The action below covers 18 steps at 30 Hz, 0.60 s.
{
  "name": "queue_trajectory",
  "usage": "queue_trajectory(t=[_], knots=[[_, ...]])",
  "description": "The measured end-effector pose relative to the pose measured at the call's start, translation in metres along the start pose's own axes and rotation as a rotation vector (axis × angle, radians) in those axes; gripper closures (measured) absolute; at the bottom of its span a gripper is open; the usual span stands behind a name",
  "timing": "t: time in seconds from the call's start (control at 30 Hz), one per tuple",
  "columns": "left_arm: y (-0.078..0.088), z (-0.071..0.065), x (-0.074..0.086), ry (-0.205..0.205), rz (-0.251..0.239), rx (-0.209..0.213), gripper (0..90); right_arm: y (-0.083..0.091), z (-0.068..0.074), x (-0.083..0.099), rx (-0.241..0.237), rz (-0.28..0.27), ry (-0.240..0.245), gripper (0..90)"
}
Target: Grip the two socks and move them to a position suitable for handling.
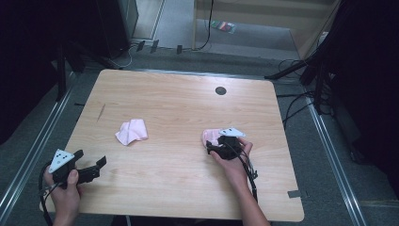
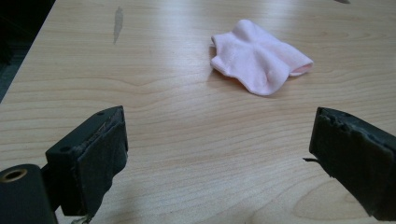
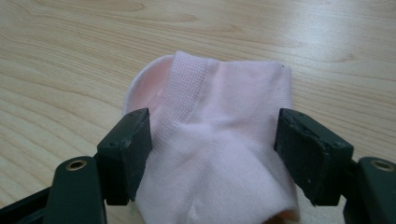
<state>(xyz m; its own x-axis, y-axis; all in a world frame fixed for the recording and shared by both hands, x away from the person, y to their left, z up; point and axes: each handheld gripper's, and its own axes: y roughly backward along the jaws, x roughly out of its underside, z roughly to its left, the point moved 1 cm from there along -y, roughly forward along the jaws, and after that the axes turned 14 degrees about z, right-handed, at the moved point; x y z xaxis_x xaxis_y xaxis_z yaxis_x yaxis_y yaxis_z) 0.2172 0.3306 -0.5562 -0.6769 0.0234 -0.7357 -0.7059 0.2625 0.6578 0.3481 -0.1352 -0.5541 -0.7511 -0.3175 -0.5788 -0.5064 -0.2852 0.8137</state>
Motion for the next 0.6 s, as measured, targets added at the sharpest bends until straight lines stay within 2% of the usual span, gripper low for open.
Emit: queue_trajectory(t=[0.1, 0.2, 0.3, 0.47, 0.6], knots=[[0.000, 0.000, 0.000, 0.003, 0.000, 0.000, 5.0, -0.001, 0.001, 0.003, 0.020, -0.015, 0.009, 28.8], [0.000, 0.000, 0.000, 0.005, 0.001, 0.001, 5.0, 0.001, 0.001, 0.004, 0.026, -0.018, 0.006, 36.0], [0.000, 0.000, 0.000, 0.003, 0.000, 0.000, 5.0, 0.002, -0.002, 0.006, 0.026, -0.035, -0.006, 54.3], [0.000, 0.000, 0.000, 0.003, 0.001, 0.002, 5.0, 0.005, -0.007, 0.009, 0.036, -0.038, -0.034, 75.2], [0.000, 0.001, 0.000, 0.007, -0.002, 0.005, 5.0, 0.006, -0.009, 0.010, 0.020, -0.044, -0.051, 82.5]])
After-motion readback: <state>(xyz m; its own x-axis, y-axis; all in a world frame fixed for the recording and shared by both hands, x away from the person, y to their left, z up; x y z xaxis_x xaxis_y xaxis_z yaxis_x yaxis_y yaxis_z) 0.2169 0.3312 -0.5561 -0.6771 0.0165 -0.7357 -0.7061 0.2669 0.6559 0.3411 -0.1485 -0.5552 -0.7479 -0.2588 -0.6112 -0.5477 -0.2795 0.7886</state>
